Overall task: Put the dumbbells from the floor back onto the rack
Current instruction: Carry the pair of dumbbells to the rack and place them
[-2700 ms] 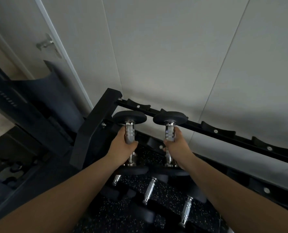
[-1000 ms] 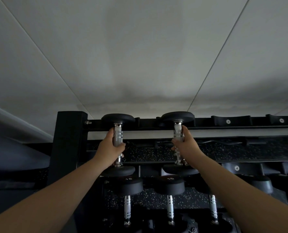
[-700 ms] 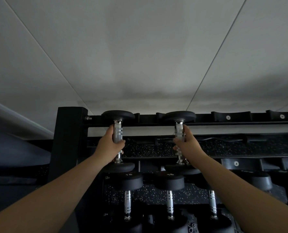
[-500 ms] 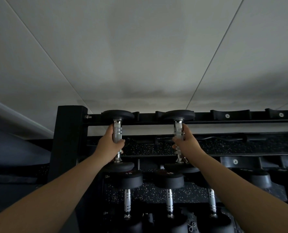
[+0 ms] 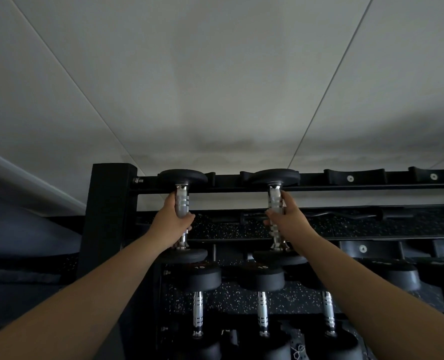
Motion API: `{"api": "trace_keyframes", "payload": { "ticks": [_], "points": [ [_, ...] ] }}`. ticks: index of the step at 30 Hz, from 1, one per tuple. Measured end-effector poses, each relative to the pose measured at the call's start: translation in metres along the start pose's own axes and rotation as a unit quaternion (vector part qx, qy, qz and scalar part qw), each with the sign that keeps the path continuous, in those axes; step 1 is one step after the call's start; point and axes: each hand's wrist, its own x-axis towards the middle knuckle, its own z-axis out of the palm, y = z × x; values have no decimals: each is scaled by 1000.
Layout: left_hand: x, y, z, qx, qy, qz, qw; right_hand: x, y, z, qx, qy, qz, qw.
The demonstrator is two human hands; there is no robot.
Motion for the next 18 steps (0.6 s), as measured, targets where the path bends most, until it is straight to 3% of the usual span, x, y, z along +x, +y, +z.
{"api": "trace_keyframes", "payload": {
  "ticks": [18],
  "points": [
    [-22, 16, -8, 54, 15, 26, 998, -17, -3, -7, -107, 38, -47, 992]
  ]
}}
